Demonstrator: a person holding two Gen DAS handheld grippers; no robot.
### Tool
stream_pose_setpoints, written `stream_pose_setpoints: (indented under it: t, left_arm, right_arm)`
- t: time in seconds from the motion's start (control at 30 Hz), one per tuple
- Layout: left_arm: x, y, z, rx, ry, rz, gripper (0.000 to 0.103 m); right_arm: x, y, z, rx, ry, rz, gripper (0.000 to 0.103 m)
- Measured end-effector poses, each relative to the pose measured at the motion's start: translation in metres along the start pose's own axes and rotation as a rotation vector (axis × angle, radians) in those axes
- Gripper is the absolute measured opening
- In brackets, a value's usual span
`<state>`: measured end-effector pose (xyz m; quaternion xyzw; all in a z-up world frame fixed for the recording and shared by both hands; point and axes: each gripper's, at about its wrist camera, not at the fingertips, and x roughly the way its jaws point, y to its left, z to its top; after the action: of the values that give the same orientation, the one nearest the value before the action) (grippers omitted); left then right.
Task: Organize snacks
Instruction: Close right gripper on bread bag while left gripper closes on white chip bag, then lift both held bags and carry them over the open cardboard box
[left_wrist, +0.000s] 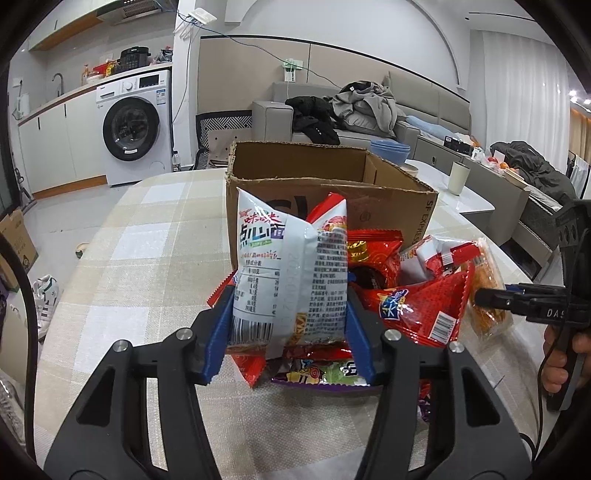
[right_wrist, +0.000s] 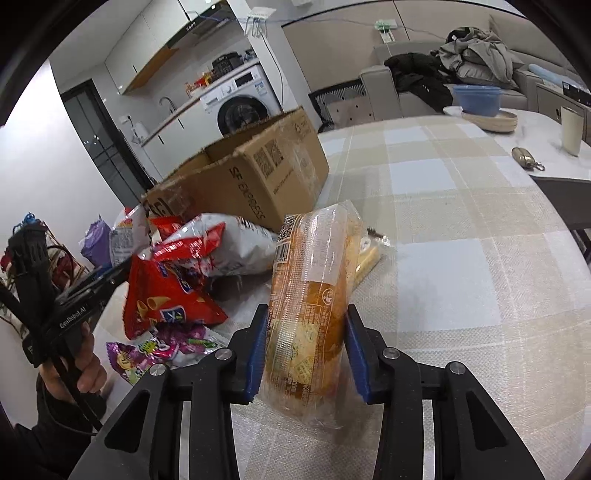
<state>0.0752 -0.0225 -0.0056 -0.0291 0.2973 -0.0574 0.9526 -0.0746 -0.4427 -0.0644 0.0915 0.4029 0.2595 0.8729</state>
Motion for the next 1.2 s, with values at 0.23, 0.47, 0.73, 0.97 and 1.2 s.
stream_pose_setpoints:
  t: [0.23,0.47,0.73,0.97,1.2]
  left_arm:
    - [-0.016,0.0,-0.002,0.0,-0.023,-0.007,0.052]
    - [-0.028,-0.004,0.0,0.004,-0.042,-0.012,0.052]
    - [-0.039,-0.011,0.006,0.012,-0.053,-0.016,0.052]
    - [-0.051,-0.01,0.014,0.015,-0.068,-0.015,0.052]
    - [-0.061,-0.009,0.021,0.015,-0.079,-0.005,0.052]
  right_arm:
    - [-0.018,0.01,0.005,-0.04,-0.066,-0.016,0.039]
    - [-0.032,0.025,0.015,-0.106,-0.115,-0.052,0.039]
    - [-0.043,0.04,0.025,-0.155,-0.162,-0.056,0.039]
    - [-0.049,0.049,0.036,-0.164,-0.19,-0.033,0.039]
    - [-0.048,0.061,0.047,-0.177,-0.211,-0.004,0.039]
